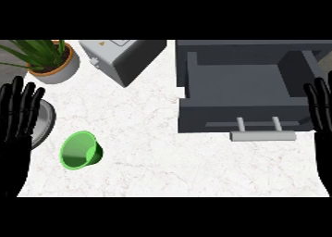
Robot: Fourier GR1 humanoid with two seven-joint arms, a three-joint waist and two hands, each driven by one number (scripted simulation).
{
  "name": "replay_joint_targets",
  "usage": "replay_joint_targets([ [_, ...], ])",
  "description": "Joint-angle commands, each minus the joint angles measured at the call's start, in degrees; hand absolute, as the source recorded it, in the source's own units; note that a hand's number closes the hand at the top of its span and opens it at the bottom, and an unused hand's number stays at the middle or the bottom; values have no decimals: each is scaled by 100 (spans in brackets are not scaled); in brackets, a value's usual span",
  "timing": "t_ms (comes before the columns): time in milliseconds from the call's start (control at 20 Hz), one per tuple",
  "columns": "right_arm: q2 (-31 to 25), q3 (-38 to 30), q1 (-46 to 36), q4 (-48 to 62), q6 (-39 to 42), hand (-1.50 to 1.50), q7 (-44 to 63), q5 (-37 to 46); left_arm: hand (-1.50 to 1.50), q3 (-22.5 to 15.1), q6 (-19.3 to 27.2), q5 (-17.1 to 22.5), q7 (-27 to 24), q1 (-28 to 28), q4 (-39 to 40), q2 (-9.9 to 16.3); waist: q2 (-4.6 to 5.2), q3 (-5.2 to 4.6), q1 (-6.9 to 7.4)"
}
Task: Pick up the cup, place it into the drawer and close the drawer
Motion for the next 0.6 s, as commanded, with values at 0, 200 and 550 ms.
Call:
replay_joint_targets([
  [0, 105, 28, 293, 147, 64, -150, -316, 30, -150, -91, -333, 235, -247, -143, 435, -5, -113, -51, 29],
  [200, -37, -130, -29, -261, 10, -150, 178, -140, -150, -408, -1561, 1435, -261, 427, -150, 358, -136, -58, 54],
  [550, -255, 224, -92, 228, 223, -150, 229, 452, -150, 255, -2287, 3525, 435, 1305, -30, 699, -119, -56, 108],
])
